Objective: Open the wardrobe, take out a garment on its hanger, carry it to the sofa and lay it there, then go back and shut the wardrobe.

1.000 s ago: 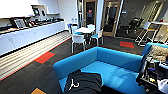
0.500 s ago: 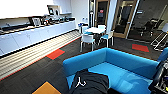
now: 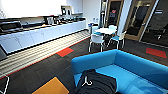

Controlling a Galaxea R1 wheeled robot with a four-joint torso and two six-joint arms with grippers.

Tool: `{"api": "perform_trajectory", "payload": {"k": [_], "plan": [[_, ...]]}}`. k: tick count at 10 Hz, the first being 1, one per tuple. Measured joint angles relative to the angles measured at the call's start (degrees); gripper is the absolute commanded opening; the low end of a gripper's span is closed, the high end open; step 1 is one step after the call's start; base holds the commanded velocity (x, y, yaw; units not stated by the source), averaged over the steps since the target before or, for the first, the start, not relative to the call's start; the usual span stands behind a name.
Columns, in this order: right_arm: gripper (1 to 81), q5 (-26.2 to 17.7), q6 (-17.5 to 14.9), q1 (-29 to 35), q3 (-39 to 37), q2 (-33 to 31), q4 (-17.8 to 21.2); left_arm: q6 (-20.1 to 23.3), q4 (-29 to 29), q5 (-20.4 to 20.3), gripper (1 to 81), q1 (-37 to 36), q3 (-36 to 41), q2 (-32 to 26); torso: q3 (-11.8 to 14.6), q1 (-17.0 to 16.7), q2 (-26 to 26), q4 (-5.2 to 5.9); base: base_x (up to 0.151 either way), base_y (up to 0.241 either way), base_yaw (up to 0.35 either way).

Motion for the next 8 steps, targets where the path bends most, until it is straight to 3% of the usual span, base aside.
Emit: {"api": "perform_trajectory", "payload": {"k": [8], "plan": [[81.1,0.00,0.00,0.34,0.10,0.21,0.00,0.07,0.22,0.24,81.1,0.05,-0.48,0.87,0.00,0.00,0.00,-0.02,0.000,0.000,0.294]]}}
